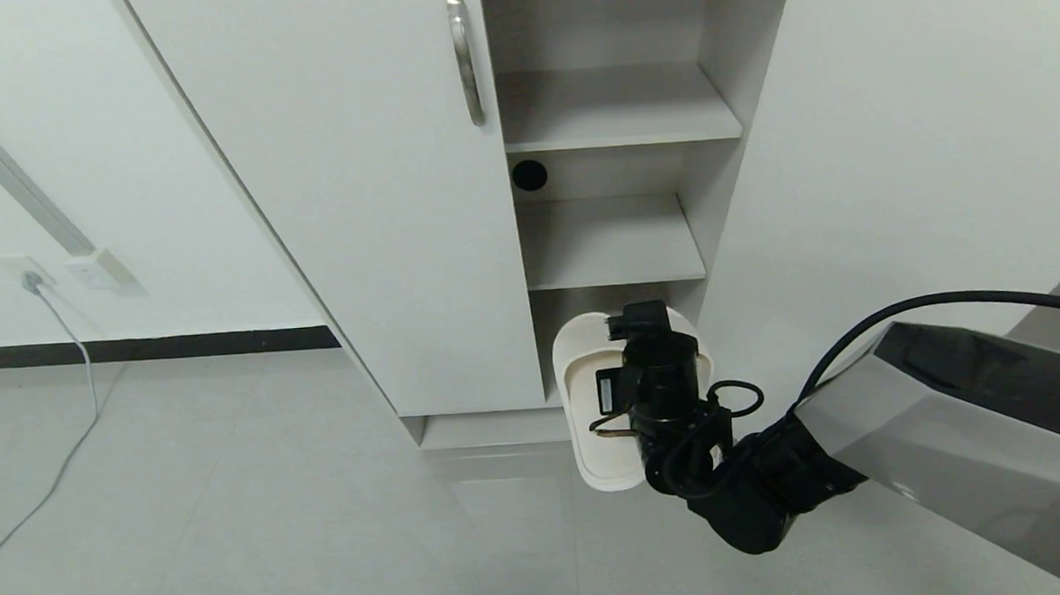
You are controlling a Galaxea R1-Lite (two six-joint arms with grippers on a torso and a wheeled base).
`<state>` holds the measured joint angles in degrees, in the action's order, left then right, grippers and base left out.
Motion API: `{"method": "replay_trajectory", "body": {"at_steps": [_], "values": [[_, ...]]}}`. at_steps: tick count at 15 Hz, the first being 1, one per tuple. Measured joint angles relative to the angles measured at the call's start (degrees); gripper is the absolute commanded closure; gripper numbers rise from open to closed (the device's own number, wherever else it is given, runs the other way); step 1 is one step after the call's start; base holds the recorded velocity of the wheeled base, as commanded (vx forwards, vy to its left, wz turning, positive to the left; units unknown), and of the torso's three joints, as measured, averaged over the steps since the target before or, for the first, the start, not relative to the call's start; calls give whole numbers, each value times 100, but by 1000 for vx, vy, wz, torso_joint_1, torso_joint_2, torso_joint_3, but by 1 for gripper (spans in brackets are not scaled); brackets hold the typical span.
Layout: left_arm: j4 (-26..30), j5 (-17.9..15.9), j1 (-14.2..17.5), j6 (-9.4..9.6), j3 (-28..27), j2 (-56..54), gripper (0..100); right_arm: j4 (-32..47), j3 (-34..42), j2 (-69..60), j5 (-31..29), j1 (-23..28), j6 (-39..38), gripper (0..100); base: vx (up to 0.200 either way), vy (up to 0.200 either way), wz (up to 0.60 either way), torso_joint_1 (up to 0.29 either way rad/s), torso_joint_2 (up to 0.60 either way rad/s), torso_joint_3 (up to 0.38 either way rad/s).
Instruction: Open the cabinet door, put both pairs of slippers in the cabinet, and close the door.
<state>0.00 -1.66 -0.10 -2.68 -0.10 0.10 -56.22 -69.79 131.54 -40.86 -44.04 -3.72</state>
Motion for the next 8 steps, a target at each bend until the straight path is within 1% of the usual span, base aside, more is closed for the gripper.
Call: {"method": "replay_trajectory", "body": {"at_steps": [1,2,3,4,8], "values": [[0,-1,0,-2,0,0,100,-245,9,-9,-13,-2,158,100,0,0,0,7,7,-207],[0,-1,0,-2,0,0,100,-735,37,-9,-22,0,412,100,0,0,0,17,7,-144],[2,-1,0,0,0,0,100,-1150,87,-9,-35,0,678,100,0,0,0,7,2,-71],[0,0,0,-2,0,0,100,-1376,146,-9,-38,0,817,100,0,0,0,0,0,0],[0,5,0,-27,0,0,100,-1538,212,-45,-2,-5,916,100,0,0,0,0,0,0]]}}
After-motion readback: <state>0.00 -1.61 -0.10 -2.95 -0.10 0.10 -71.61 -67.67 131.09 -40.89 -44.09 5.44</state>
